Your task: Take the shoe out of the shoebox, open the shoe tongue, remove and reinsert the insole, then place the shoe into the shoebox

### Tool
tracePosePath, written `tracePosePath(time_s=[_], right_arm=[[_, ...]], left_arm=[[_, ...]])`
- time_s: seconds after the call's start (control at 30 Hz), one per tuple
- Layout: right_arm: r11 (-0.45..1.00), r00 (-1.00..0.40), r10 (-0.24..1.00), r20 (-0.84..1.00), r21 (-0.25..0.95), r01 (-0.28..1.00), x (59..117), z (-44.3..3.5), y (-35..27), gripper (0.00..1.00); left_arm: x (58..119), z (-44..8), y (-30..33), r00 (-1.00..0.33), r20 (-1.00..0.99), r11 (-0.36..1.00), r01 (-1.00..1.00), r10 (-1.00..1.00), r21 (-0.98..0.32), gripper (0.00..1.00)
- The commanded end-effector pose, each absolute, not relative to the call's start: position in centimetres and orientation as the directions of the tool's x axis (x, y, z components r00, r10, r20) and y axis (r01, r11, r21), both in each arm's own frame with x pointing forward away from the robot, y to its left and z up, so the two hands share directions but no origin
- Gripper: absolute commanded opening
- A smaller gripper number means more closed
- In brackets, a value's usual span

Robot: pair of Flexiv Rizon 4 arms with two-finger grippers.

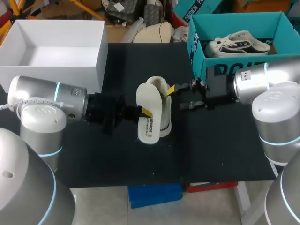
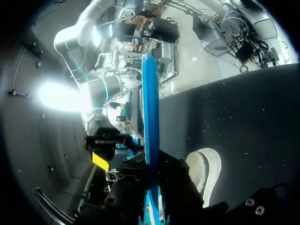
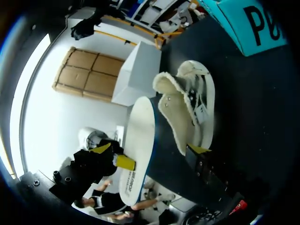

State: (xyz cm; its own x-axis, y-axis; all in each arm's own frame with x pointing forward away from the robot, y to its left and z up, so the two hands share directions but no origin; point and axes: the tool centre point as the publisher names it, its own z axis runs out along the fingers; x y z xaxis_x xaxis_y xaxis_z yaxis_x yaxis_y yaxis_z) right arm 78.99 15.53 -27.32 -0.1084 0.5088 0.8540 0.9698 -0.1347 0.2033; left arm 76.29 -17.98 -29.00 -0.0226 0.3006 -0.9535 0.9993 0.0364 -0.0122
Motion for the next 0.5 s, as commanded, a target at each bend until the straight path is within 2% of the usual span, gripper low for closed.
tracePosePath(time_s=[0.03,0.17,0.23,0.33,0.5], right_arm=[[-0.142,-0.106,0.512,0.853,0.206,0.968,78.9,-27.4,15.7,1.00],[-0.112,-0.112,0.530,0.840,0.201,0.973,78.9,-27.5,15.6,1.00],[-0.091,-0.116,0.543,0.832,0.196,0.976,78.8,-27.4,15.1,1.00],[-0.057,-0.138,0.568,0.812,0.206,0.977,78.4,-27.1,14.3,1.00],[-0.070,-0.125,0.597,0.792,0.207,0.976,77.1,-27.0,13.0,1.00]], left_arm=[[76.3,-28.8,-18.0,-0.024,-0.945,0.035,0.999,0.326,-0.013,0.00],[76.3,-28.8,-18.0,-0.024,-0.945,0.035,0.999,0.326,-0.013,0.00],[75.5,-29.5,-16.4,-0.098,-0.936,0.031,0.995,0.339,-0.093,0.00],[74.9,-29.8,-15.0,-0.149,-0.925,0.036,0.989,0.349,-0.146,0.00],[73.8,-29.2,-14.7,-0.147,-0.928,0.012,0.988,0.342,-0.153,0.00]])
